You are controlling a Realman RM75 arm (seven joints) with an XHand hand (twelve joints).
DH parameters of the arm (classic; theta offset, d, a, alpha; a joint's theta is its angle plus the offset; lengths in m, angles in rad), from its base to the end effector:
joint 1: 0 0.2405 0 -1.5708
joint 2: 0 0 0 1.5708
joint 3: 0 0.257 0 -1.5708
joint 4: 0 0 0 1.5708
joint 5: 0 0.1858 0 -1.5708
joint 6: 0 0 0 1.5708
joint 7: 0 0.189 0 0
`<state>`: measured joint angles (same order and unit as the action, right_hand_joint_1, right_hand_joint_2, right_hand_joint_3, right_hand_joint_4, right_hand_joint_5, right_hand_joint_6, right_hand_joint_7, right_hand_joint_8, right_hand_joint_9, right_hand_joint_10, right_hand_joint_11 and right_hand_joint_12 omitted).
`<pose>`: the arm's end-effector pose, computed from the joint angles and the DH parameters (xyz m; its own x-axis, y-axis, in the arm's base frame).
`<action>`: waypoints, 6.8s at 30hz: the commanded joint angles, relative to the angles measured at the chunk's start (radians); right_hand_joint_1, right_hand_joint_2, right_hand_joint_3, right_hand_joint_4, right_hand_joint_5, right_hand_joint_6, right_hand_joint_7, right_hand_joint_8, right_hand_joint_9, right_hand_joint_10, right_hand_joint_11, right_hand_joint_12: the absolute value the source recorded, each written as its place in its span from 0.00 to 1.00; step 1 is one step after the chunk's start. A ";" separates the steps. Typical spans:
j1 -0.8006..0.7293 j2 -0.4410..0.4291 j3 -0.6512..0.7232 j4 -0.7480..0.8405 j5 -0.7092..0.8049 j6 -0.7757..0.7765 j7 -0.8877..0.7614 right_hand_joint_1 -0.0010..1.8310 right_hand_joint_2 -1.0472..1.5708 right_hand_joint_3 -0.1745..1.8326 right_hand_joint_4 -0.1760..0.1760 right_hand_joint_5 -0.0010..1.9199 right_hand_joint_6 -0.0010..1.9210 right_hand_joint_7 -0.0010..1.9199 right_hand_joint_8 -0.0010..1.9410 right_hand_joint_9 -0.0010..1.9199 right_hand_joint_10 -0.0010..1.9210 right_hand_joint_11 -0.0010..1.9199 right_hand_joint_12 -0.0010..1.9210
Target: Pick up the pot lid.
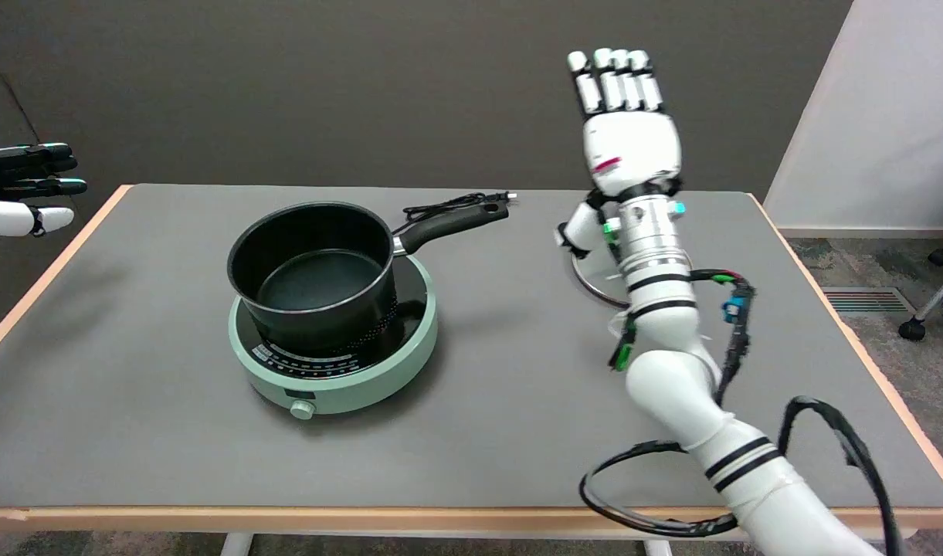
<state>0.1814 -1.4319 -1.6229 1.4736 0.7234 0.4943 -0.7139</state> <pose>-0.1481 -0.3928 0.3118 0.8842 0.4353 -0.1694 0.0464 0.2789 0.9592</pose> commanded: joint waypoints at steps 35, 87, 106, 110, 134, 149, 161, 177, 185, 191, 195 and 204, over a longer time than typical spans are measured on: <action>0.097 0.342 0.385 -0.256 0.209 -0.378 0.249 0.68 0.05 0.89 0.92 0.00 0.00 0.00 0.00 0.00 0.00 0.00 0.00; 0.253 0.373 0.457 -0.073 0.278 -1.080 0.263 0.64 0.17 0.73 0.59 0.07 0.07 0.07 0.06 0.07 0.07 0.07 0.07; 0.149 0.401 0.571 0.060 0.397 -1.168 0.263 0.43 0.71 0.48 0.44 0.34 0.28 0.33 0.20 0.35 0.28 0.00 0.78; 0.116 0.396 0.554 0.046 0.336 -1.117 0.263 0.45 0.70 0.47 0.47 0.33 0.25 0.34 0.19 0.36 0.28 0.02 0.78; 0.154 0.345 0.350 -0.072 0.087 -0.995 0.263 0.42 0.62 0.55 0.46 0.20 0.10 0.21 0.10 0.25 0.19 0.07 0.61; 0.148 0.345 0.330 -0.130 0.033 -1.005 0.263 0.42 0.61 0.54 0.49 0.20 0.10 0.16 0.08 0.17 0.15 0.07 0.47; 0.155 0.352 0.312 -0.177 0.016 -0.995 0.263 0.41 0.59 0.54 0.48 0.16 0.10 0.12 0.08 0.15 0.13 0.11 0.32; 0.237 0.358 0.259 -0.268 -0.009 -1.004 0.263 0.45 0.61 0.53 0.51 0.15 0.09 0.16 0.11 0.27 0.18 0.17 0.42; 0.297 0.401 0.214 -0.271 0.002 -1.057 0.270 0.46 0.62 0.54 0.55 0.18 0.10 0.24 0.13 0.31 0.21 0.19 0.47; 0.296 0.414 0.206 -0.266 0.004 -1.067 0.270 0.46 0.63 0.53 0.57 0.21 0.12 0.25 0.15 0.33 0.23 0.20 0.48; 0.288 0.427 0.199 -0.268 0.026 -1.071 0.270 0.46 0.63 0.53 0.60 0.23 0.13 0.26 0.15 0.33 0.23 0.20 0.48; 0.281 0.431 0.204 -0.315 0.045 -1.073 0.267 0.46 0.62 0.53 0.62 0.24 0.14 0.24 0.14 0.29 0.22 0.19 0.46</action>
<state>0.4515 -1.0240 -1.4013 1.2089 0.7414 -0.5574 -0.4457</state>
